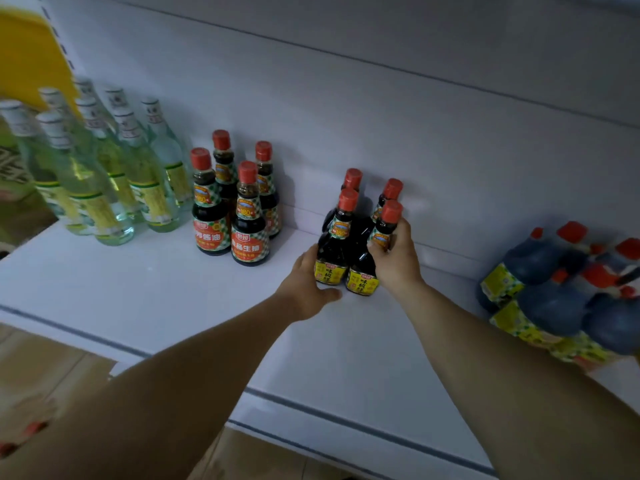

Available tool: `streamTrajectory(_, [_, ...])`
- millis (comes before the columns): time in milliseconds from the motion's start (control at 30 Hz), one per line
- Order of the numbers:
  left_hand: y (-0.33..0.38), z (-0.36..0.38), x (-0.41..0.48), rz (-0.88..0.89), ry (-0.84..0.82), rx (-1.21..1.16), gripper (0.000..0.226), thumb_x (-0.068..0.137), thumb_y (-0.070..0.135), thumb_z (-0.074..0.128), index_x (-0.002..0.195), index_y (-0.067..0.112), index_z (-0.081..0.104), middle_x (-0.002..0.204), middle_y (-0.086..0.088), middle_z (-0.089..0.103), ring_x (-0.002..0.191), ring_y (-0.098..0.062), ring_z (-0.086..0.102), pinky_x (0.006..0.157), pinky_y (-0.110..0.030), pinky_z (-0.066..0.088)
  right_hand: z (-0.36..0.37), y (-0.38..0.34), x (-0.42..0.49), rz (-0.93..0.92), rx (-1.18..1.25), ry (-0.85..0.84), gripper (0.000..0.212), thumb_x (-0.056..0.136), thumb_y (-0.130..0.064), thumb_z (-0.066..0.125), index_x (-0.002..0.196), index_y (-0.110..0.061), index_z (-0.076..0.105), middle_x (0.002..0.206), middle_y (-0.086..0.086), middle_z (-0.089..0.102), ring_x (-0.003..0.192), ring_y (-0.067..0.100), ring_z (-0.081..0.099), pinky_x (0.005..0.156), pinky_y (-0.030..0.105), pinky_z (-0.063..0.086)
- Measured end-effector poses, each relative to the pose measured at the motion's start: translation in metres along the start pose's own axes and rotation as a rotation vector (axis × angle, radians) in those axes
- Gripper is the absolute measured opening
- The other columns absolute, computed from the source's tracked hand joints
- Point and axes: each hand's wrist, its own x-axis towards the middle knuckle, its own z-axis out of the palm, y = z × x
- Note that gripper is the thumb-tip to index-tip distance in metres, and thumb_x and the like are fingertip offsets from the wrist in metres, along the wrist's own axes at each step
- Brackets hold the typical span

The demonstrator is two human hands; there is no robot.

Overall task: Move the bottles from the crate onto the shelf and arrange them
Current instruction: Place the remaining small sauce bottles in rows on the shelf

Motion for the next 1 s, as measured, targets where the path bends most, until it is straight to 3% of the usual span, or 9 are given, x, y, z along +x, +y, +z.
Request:
streamTrajectory(67, [0.005,-0.015,-0.015,-0.054,-0.044,0.075,0.096,0.081,0.031,0.072,0.152,0.025,0.006,0.158,0.002,0.012,0.143,-0.020,0.022,0.107,-0.028,0.030,-0.003,-0.006,-0.009,0.063,0.037,-0.034,0.075,0.078,-0.021,0.071,0.140,-0.031,0.030,0.128,0.004,0.054,0.116,0.021,0.056,0.101,0.044,0.046])
streamTrajectory(167, [0.017,-0.044,-0.041,-0.114,-0.105,0.147,0.092,0.083,0.036,0.069,0.151,0.029,0.008,0.159,0.004,0.010,0.141,-0.020,0.026,0.099,-0.024,0.035,-0.011,-0.022,-0.028,0.168,-0.111,-0.047,0.083,0.072,-0.038,0.075,0.140,-0.024,0.030,0.134,0.013,0.042,0.125,0.030,0.047,0.103,0.041,0.043])
streamTrajectory(267, [0.026,-0.076,-0.069,-0.130,-0.153,0.229,0.089,0.084,0.039,0.067,0.151,0.029,0.008,0.159,0.003,0.012,0.144,-0.019,0.021,0.108,-0.027,0.027,-0.019,-0.048,-0.051,0.122,-0.250,-0.096,0.083,0.076,-0.043,0.071,0.144,-0.025,0.027,0.137,0.013,0.037,0.129,0.029,0.040,0.106,0.040,0.039])
streamTrajectory(500, [0.001,-0.173,-0.157,-0.106,-0.190,0.421,0.089,0.084,0.042,0.066,0.151,0.030,0.008,0.159,0.001,0.014,0.144,-0.018,0.019,0.114,-0.030,0.020,0.016,-0.145,-0.119,-0.106,-0.587,-0.410,0.075,0.087,-0.056,0.055,0.148,-0.020,0.029,0.152,0.008,0.029,0.138,0.028,0.031,0.110,0.035,0.031])
streamTrajectory(600, [-0.033,-0.229,-0.211,-0.117,-0.198,0.499,0.088,0.085,0.044,0.064,0.151,0.031,0.006,0.159,0.001,0.010,0.146,-0.018,0.014,0.117,-0.032,0.019,0.062,-0.195,-0.160,-0.156,-0.589,-0.512,0.072,0.089,-0.058,0.051,0.147,-0.023,0.030,0.153,0.006,0.030,0.138,0.027,0.032,0.110,0.036,0.032])
streamTrajectory(800, [-0.125,-0.333,-0.331,-0.309,-0.179,0.559,0.087,0.089,0.048,0.057,0.152,0.029,0.001,0.160,0.000,0.004,0.146,-0.022,0.013,0.114,-0.037,0.022,0.203,-0.273,-0.258,-0.285,-0.603,-0.725,0.075,0.090,-0.059,0.048,0.150,-0.021,0.025,0.156,0.005,0.023,0.142,0.025,0.025,0.113,0.037,0.027])
streamTrajectory(1000, [-0.215,-0.383,-0.417,-0.520,-0.096,0.467,0.083,0.089,0.049,0.056,0.151,0.030,0.005,0.160,0.001,0.008,0.144,-0.024,0.019,0.113,-0.037,0.024,0.324,-0.321,-0.337,-0.350,-0.539,-0.952,0.072,0.093,-0.056,0.046,0.151,-0.021,0.023,0.156,0.004,0.022,0.141,0.025,0.027,0.112,0.040,0.031])
